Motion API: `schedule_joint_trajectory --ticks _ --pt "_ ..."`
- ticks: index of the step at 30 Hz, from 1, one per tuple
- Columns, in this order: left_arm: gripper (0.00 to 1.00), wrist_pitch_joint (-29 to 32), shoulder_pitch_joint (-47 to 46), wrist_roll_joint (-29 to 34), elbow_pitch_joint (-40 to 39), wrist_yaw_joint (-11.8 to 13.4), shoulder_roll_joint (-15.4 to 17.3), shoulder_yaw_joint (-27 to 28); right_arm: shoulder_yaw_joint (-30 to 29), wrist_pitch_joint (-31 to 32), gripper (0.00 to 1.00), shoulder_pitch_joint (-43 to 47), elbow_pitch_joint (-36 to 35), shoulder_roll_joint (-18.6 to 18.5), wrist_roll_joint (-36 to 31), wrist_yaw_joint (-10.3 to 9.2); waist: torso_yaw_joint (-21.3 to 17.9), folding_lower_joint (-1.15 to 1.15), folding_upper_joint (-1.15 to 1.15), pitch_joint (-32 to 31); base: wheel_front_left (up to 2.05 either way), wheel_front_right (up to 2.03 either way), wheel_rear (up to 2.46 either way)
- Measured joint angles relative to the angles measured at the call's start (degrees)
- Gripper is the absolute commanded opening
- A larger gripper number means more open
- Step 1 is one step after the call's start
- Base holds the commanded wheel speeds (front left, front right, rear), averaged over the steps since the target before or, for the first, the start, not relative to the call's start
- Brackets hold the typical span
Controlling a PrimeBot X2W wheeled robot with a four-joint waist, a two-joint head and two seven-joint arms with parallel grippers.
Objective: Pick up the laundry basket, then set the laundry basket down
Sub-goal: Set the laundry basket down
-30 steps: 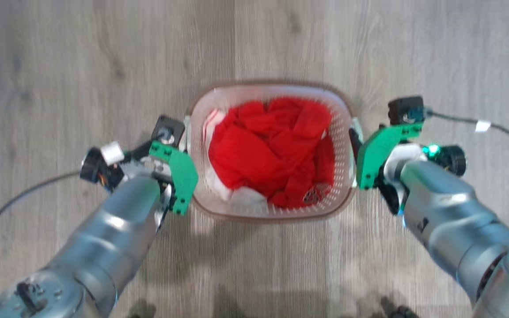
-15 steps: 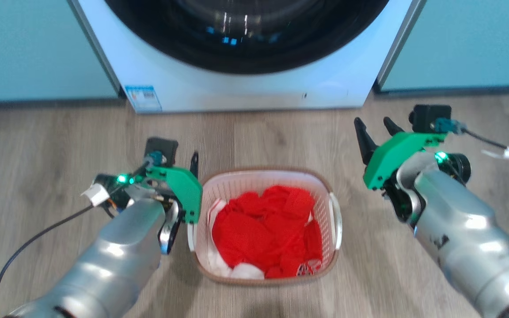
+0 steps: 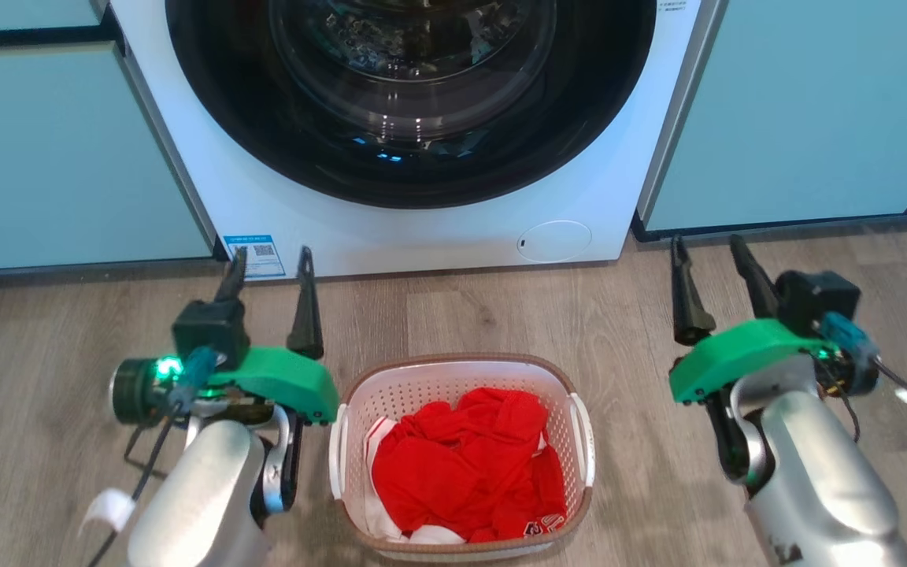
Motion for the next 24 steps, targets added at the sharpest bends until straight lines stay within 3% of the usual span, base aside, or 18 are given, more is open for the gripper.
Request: schedule_joint_trajectory --ticks 8,14,24 --pt "1.00 -0.31 9.06 7.15 -10.90 -4.72 -5.08 11.77 -2.70 0.00 1.00 6.71 -11.57 0.93 -6.50 0.00 1.13 0.00 0.00 -0.08 0.00 0.00 0.00" --pt "1.00 -0.31 12.99 11.34 -11.17 -5.11 -5.28 11.81 -4.13 0.00 1.00 10.06 -16.05 1.19 -8.39 0.00 1.56 0.00 0.00 -0.16 0.00 0.00 0.00" --pt "1.00 -0.31 14.14 12.57 -9.67 -5.10 -5.35 9.59 -5.26 0.00 1.00 14.39 -14.79 1.26 -9.70 0.00 1.12 0.00 -0.01 -0.68 0.00 0.00 0.00"
